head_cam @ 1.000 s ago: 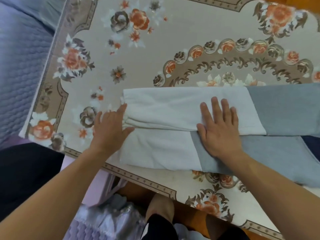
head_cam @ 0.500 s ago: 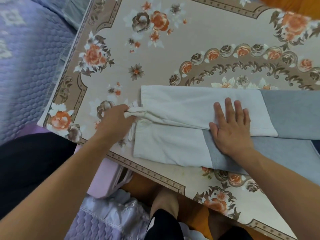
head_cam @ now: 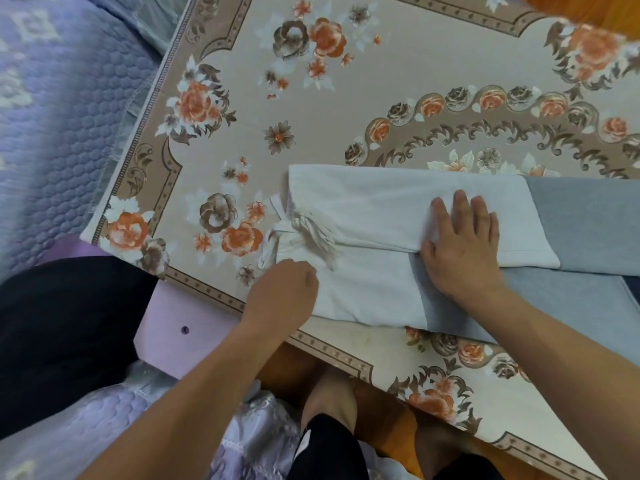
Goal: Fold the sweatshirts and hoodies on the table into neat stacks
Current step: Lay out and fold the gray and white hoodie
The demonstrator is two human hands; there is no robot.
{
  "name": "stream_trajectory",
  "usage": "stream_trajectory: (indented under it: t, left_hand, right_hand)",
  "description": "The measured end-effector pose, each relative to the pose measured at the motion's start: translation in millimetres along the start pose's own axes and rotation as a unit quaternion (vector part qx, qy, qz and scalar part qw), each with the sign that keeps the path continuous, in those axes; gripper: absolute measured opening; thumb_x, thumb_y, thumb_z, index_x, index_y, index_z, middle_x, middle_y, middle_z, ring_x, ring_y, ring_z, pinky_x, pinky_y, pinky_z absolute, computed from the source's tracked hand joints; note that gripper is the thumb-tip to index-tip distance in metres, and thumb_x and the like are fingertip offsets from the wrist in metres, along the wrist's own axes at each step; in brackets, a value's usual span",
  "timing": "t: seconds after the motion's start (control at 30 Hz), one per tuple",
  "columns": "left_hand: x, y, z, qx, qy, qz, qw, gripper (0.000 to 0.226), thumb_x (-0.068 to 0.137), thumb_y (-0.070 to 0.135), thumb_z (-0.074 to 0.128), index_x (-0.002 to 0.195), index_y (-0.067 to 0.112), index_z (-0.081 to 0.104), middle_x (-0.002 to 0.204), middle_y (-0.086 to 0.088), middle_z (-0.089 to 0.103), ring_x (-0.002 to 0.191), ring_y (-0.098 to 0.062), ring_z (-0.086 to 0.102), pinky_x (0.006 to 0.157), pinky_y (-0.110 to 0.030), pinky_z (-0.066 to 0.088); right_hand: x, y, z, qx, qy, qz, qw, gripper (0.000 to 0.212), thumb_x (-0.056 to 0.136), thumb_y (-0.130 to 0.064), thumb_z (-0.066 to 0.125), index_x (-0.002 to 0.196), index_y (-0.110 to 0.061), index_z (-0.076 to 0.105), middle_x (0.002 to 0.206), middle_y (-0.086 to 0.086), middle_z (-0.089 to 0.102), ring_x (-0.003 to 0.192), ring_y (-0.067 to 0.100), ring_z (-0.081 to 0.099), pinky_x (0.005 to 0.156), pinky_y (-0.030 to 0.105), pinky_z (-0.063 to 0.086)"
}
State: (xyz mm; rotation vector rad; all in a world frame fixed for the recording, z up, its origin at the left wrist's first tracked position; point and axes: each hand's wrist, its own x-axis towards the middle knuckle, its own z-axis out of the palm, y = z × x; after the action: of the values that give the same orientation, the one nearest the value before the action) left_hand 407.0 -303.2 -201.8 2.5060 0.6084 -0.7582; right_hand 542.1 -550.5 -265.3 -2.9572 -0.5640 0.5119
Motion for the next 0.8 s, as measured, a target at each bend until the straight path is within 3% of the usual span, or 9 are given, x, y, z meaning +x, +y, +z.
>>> stream_trajectory:
  t: [0.1,0.2,0.23,0.33,0.4,0.53,0.63,0.7,0.8]
  left_hand:
    - [13,-14,-25,-0.216,0.089,-0.124,0.965,0.023,0.104,0.024,0.046,0.094,0.015,0.064,0.081,-0.001,0.065,0.071,-0.017,0.063,0.063,-0.032,0.051]
    - [43,-6,-46,-0.489,0.077,-0.203,0.845,0.023,0.103,0.026,0.057,0.122,0.014,0.060,0.101,-0.005,0.067,0.078,-0.020,0.072,0.077,-0.039,0.063]
    - [55,-2,-45,-0.511,0.064,-0.208,0.832,0.031,0.100,0.031,0.062,0.127,0.015,0.057,0.106,-0.006,0.067,0.083,-0.023,0.074,0.081,-0.042,0.064]
    - [79,15,-36,-0.352,0.025,-0.183,0.918,0.041,0.092,0.034,0.070,0.127,0.016,0.056,0.116,-0.004,0.066,0.099,-0.026,0.069,0.085,-0.040,0.060]
    - [83,19,-32,-0.328,0.059,-0.169,0.927,0.021,0.091,0.020,0.069,0.111,0.014,0.065,0.106,-0.004,0.071,0.098,-0.027,0.069,0.080,-0.037,0.058]
    - [75,16,-29,-0.627,0.024,-0.215,0.748,0.011,0.096,0.007,0.063,0.100,0.008,0.073,0.100,-0.010,0.078,0.099,-0.025,0.075,0.082,-0.037,0.061]
    - [59,1,-20,-0.506,-0.027,-0.172,0.845,0.024,0.098,0.029,0.052,0.096,0.023,0.075,0.102,-0.001,0.077,0.100,-0.021,0.072,0.095,-0.049,0.057]
    - [42,-11,-19,-0.378,-0.032,-0.125,0.917,0.026,0.103,0.031,0.048,0.092,0.031,0.071,0.104,0.005,0.072,0.097,-0.017,0.067,0.092,-0.041,0.055]
    - [31,-37,-25,-0.252,0.100,-0.122,0.955,0.020,0.103,0.023,0.055,0.118,0.027,0.068,0.113,0.009,0.060,0.102,-0.011,0.059,0.084,-0.022,0.047]
  right_hand:
    - [7,-45,-11,0.088,0.066,-0.046,0.993,0.047,0.093,-0.033,0.044,0.126,-0.003,0.058,0.140,0.025,0.048,0.126,0.047,0.043,0.106,0.057,0.038]
    - [17,-103,-10,0.195,0.029,-0.113,0.974,0.040,0.092,-0.029,0.050,0.122,-0.005,0.061,0.120,0.018,0.057,0.106,0.038,0.052,0.088,0.049,0.050]
    - [18,-116,-5,0.195,0.011,-0.131,0.972,0.039,0.091,-0.026,0.057,0.124,-0.007,0.060,0.119,0.017,0.056,0.105,0.038,0.053,0.086,0.048,0.050]
    - [21,-131,11,0.140,-0.028,-0.159,0.977,0.057,0.083,-0.028,0.071,0.134,-0.010,0.054,0.128,0.017,0.054,0.110,0.038,0.051,0.089,0.050,0.049]
    - [23,-135,13,0.136,-0.010,-0.178,0.975,0.066,0.085,-0.038,0.067,0.142,-0.011,0.048,0.137,0.018,0.049,0.120,0.038,0.049,0.101,0.050,0.043]
    - [25,-142,8,0.106,0.007,-0.257,0.961,0.065,0.093,-0.029,0.053,0.153,-0.010,0.036,0.153,0.017,0.039,0.135,0.038,0.041,0.112,0.049,0.034]
    - [26,-138,18,0.066,-0.012,-0.270,0.960,0.058,0.093,-0.018,0.044,0.151,-0.011,0.042,0.154,0.020,0.040,0.136,0.044,0.041,0.111,0.052,0.038]
    - [30,-132,25,0.050,-0.007,-0.264,0.963,0.053,0.094,-0.018,0.041,0.146,-0.013,0.050,0.151,0.020,0.046,0.136,0.045,0.044,0.106,0.053,0.043]
    - [35,-126,31,0.056,-0.021,-0.279,0.958,0.058,0.091,0.001,0.053,0.147,-0.013,0.049,0.152,0.020,0.045,0.140,0.045,0.041,0.108,0.055,0.043]
